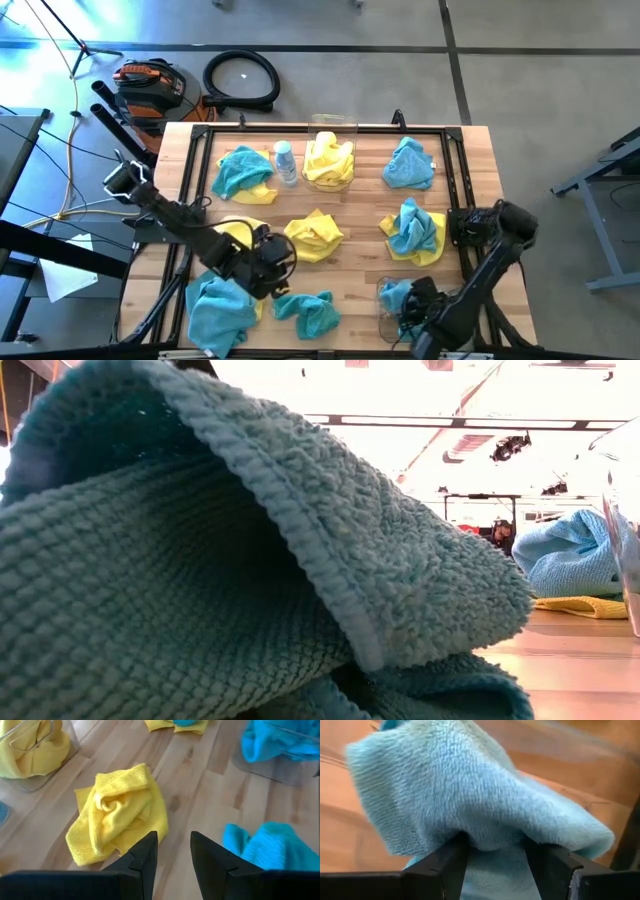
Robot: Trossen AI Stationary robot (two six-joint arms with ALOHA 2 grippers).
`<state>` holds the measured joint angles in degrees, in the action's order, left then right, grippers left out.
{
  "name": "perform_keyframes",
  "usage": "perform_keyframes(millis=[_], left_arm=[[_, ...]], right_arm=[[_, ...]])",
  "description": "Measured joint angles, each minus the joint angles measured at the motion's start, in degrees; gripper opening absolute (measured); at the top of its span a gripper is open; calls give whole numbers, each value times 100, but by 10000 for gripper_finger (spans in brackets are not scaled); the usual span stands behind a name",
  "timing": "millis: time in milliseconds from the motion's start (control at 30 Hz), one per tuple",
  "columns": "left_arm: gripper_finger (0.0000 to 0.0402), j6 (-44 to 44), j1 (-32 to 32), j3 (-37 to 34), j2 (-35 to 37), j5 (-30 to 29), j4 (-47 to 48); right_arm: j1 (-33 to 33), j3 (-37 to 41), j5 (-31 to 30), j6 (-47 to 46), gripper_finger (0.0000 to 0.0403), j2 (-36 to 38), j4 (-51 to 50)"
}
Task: Sort microfiber towel by color & place in baskets
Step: Put the blue towel into the bottom transparent bin
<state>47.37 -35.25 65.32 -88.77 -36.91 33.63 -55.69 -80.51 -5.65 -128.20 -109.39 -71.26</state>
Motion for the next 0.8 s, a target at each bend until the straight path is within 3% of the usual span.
perform_keyframes(millis=[200, 433, 667, 800], left_arm=[[103, 201, -325, 0, 0, -122, -2], [103, 349, -471, 0, 0, -255, -3], [103, 350, -498, 0, 0, -282, -22], [103, 352, -498, 0, 0, -283, -24]], right_arm=[[67, -9, 182, 218, 193, -556, 235], [56, 0, 72, 225, 193, -460, 207], [-37, 4, -707, 320, 193, 271, -71], [-104, 3, -1673, 798, 193, 685, -345]])
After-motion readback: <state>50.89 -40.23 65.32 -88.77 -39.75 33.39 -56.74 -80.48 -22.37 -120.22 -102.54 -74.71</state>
